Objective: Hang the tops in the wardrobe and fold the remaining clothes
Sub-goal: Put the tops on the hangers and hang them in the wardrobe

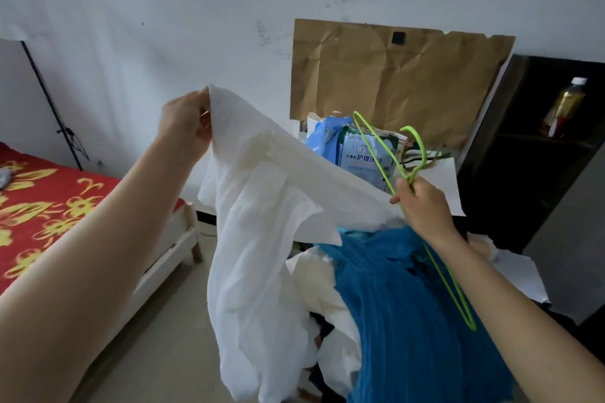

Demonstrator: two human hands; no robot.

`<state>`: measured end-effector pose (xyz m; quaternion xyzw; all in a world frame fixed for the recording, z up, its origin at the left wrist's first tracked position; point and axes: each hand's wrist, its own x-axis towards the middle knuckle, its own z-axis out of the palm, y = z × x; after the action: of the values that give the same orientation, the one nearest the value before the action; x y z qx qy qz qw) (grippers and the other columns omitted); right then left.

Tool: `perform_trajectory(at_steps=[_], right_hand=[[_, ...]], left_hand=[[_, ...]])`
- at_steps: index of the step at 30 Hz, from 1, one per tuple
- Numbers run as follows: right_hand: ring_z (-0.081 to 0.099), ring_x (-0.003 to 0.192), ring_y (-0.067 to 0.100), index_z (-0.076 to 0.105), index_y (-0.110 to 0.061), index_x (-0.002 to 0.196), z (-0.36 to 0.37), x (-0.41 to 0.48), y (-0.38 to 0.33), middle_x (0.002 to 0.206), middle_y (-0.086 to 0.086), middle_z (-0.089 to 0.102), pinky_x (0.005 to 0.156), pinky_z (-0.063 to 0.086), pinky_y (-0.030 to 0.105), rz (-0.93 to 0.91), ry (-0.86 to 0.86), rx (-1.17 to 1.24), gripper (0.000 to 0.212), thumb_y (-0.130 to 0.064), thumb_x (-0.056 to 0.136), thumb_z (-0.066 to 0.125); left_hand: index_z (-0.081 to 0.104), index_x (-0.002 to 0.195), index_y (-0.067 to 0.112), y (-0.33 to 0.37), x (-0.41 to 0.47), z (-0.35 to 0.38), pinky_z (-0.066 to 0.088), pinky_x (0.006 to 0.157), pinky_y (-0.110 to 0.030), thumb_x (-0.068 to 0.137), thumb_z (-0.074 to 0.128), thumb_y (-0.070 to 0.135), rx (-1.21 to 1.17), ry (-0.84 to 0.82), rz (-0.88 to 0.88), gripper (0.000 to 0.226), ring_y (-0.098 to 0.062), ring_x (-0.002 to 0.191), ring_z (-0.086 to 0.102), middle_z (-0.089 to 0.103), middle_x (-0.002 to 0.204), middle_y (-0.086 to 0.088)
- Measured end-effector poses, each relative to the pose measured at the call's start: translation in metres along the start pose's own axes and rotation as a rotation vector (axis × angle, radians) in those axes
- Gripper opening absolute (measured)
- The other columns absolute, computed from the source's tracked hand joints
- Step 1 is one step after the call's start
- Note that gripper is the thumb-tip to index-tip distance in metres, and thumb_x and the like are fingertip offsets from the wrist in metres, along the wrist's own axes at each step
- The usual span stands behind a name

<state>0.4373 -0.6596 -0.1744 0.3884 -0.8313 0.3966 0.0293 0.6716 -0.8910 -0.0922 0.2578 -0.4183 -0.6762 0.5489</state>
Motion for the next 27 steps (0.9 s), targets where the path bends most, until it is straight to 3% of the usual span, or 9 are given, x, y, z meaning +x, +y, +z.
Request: perform_trajectory(at_steps=[2, 5, 9, 12, 17, 20, 22, 25, 27], right_hand=[[0.056, 0.081, 0.034, 0.053, -0.001, 0.086, 0.013, 0.005, -0.012, 0.081, 0.017, 0.063, 0.063, 0.032, 0.036, -0.053, 0.002, -0.091, 0.033, -0.026, 0.099, 0.037], [0.056, 0.084, 0.039, 0.043, -0.006, 0.081, 0.041, 0.01, -0.045, 0.066, 0.008, 0.05, 0.062, 0.029, 0.035, -0.163, 0.01, -0.195, 0.025, -0.025, 0.098, 0.04], [0.059, 0.092, 0.037, 0.041, -0.011, 0.088, 0.08, 0.009, -0.105, 0.091, 0.015, 0.064, 0.064, 0.032, 0.035, -0.369, -0.006, -0.201, 0.025, -0.034, 0.096, 0.046], [0.059, 0.09, 0.032, 0.036, -0.012, 0.089, 0.131, 0.009, -0.149, 0.088, 0.009, 0.061, 0.062, 0.029, 0.033, -0.524, -0.105, -0.217, 0.033, -0.043, 0.094, 0.047], [0.063, 0.098, 0.027, 0.044, -0.009, 0.107, 0.216, 0.01, -0.126, 0.104, 0.008, 0.066, 0.074, 0.048, 0.035, -0.454, -0.335, -0.568, 0.048, -0.055, 0.092, 0.04], [0.064, 0.1, 0.029, 0.047, -0.007, 0.105, 0.246, 0.014, -0.168, 0.103, 0.011, 0.066, 0.073, 0.045, 0.033, -0.532, -0.281, -0.493, 0.049, -0.054, 0.092, 0.042], [0.064, 0.1, 0.028, 0.048, -0.008, 0.107, 0.266, 0.013, -0.217, 0.107, 0.007, 0.066, 0.07, 0.043, 0.032, -0.588, -0.263, -0.331, 0.063, -0.066, 0.087, 0.035], [0.065, 0.087, 0.025, 0.044, -0.014, 0.096, 0.302, -0.005, -0.283, 0.1, 0.0, 0.066, 0.06, 0.038, 0.027, -0.647, -0.331, -0.08, 0.104, -0.096, 0.052, -0.001], [0.062, 0.076, 0.02, 0.04, -0.017, 0.088, 0.337, -0.022, -0.326, 0.09, -0.003, 0.064, 0.06, 0.04, 0.026, -0.65, -0.418, 0.0, 0.108, -0.101, 0.037, -0.005]], left_hand=[[0.056, 0.05, 0.009, 0.012, 0.003, -0.015, 0.045, 0.062, -0.028, 0.081, 0.059, -0.006, 0.023, 0.026, 0.037, 0.034, -0.017, 0.058, 0.049, 0.05, 0.059, -0.004], [0.054, 0.045, 0.012, 0.03, 0.005, -0.047, 0.038, 0.046, -0.018, 0.084, 0.06, -0.001, 0.078, 0.11, 0.114, 0.041, -0.009, 0.041, 0.043, 0.046, 0.042, 0.003], [0.057, 0.06, 0.008, 0.056, 0.012, -0.102, 0.043, 0.057, -0.025, 0.082, 0.065, 0.002, 0.064, 0.226, 0.159, 0.025, -0.014, 0.051, 0.045, 0.049, 0.055, -0.004], [0.059, 0.064, 0.006, 0.076, 0.014, -0.152, 0.046, 0.061, -0.028, 0.082, 0.067, 0.005, 0.052, 0.294, 0.183, 0.02, -0.016, 0.054, 0.048, 0.053, 0.057, -0.006], [0.066, 0.039, 0.014, 0.085, 0.027, -0.218, 0.043, 0.046, -0.019, 0.087, 0.064, 0.01, 0.071, 0.346, 0.178, 0.048, -0.008, 0.039, 0.049, 0.054, 0.041, 0.005], [0.067, 0.048, 0.014, 0.094, 0.045, -0.25, 0.042, 0.042, -0.015, 0.086, 0.065, 0.008, 0.086, 0.365, 0.154, 0.039, -0.007, 0.038, 0.052, 0.056, 0.043, 0.005], [0.064, 0.062, 0.01, 0.104, 0.056, -0.267, 0.039, 0.039, -0.013, 0.086, 0.064, 0.006, 0.123, 0.366, 0.151, 0.024, -0.005, 0.037, 0.05, 0.054, 0.041, 0.007], [0.065, 0.068, 0.01, 0.121, 0.068, -0.298, 0.041, 0.042, -0.014, 0.085, 0.065, 0.006, 0.118, 0.393, 0.146, 0.017, -0.006, 0.042, 0.053, 0.057, 0.045, 0.006], [0.065, 0.063, 0.011, 0.14, 0.077, -0.329, 0.043, 0.044, -0.016, 0.084, 0.065, 0.003, 0.107, 0.43, 0.156, 0.022, -0.008, 0.044, 0.054, 0.057, 0.047, 0.004]])
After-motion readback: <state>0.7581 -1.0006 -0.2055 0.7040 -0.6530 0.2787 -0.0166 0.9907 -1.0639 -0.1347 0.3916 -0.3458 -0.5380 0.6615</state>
